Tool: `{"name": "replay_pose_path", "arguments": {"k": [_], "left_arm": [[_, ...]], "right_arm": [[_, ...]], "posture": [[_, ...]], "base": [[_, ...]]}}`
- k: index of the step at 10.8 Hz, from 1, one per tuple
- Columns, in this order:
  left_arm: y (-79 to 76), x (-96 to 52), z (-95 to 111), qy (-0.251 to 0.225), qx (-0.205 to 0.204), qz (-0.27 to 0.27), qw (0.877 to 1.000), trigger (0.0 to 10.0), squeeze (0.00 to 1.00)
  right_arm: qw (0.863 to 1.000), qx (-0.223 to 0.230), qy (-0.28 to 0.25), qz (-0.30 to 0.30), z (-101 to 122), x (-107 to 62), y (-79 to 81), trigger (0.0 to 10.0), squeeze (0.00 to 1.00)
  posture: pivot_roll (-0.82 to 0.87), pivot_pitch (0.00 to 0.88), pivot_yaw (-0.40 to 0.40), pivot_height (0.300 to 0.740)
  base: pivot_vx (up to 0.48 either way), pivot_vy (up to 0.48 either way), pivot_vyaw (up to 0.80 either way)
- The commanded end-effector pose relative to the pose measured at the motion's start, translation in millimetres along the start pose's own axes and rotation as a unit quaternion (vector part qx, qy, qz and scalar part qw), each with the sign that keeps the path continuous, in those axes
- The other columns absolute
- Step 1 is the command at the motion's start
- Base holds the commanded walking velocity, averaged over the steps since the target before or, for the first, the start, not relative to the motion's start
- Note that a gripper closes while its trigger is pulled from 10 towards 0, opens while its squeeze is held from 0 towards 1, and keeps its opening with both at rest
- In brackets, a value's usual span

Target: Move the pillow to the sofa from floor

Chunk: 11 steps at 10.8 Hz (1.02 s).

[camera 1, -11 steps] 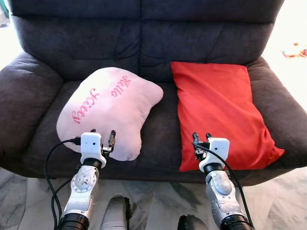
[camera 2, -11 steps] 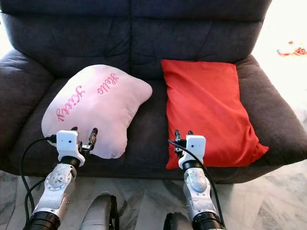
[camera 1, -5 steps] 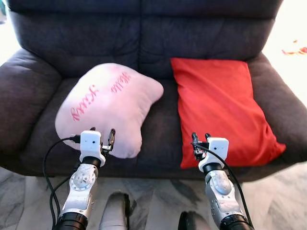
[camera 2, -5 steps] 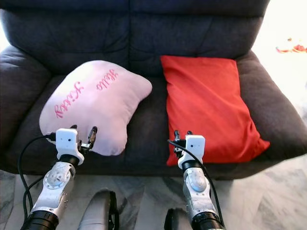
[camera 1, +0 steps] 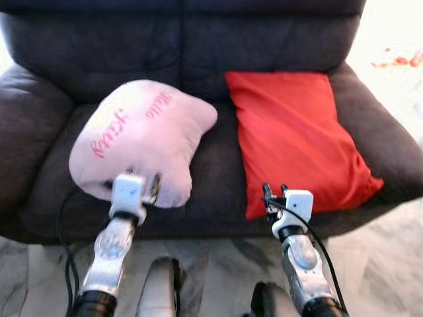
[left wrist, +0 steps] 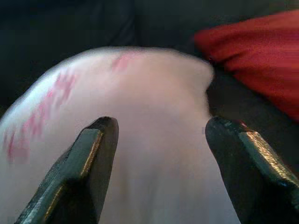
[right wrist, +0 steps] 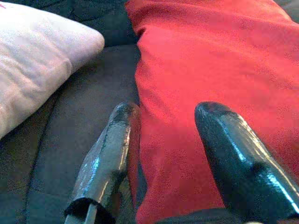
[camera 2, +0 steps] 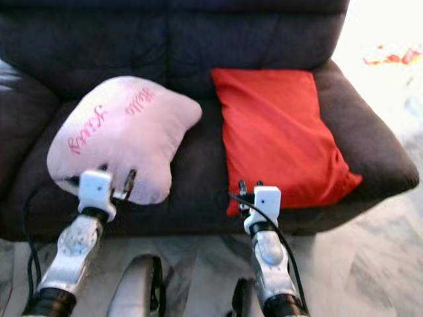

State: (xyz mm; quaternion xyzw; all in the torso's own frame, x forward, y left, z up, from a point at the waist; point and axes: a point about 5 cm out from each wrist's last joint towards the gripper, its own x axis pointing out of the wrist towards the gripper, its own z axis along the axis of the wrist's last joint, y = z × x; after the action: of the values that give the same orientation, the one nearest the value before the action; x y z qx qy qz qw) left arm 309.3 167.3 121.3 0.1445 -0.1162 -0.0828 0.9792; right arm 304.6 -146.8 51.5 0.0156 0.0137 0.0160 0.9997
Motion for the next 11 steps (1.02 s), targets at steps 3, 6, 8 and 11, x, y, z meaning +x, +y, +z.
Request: {"name": "replay_pose_path", "arguments": {"k": [3, 6, 8, 11], "left_arm": [[-5.9, 1.3, -1.1, 0.030, 0.090, -0.091, 0.991, 10.0, 1.00], [-0.4, -8.4, -21.4, 0.090, 0.245, -0.160, 0.952, 10.0, 1.00], [-5.2, -10.0, -36.6, 0.117, 0.286, -0.183, 0.933, 10.0, 1.00], [-25.4, -24.3, -61.8, 0.114, 0.362, -0.261, 0.888, 10.0, 0.00]], "right_arm": [[1.000, 0.001, 0.004, -0.005, -2.1, -1.9, -0.6, 10.0, 0.00], [1.000, 0.002, 0.007, -0.005, -3.4, -3.1, -1.9, 10.0, 0.00], [1.000, 0.002, 0.007, -0.007, -3.8, -3.8, -2.5, 10.0, 0.00], [1.000, 0.001, 0.006, -0.008, -3.7, -4.4, -3.1, 10.0, 0.00]], "posture": [[0.17, 0.175, -0.023, 0.610], [0.18, 0.181, -0.022, 0.610], [0.18, 0.184, -0.023, 0.610], [0.16, 0.186, -0.022, 0.610]], "base": [[0.000, 0.000, 0.00], [0.000, 0.000, 0.00], [0.000, 0.000, 0.00], [0.000, 0.000, 0.00]]}}
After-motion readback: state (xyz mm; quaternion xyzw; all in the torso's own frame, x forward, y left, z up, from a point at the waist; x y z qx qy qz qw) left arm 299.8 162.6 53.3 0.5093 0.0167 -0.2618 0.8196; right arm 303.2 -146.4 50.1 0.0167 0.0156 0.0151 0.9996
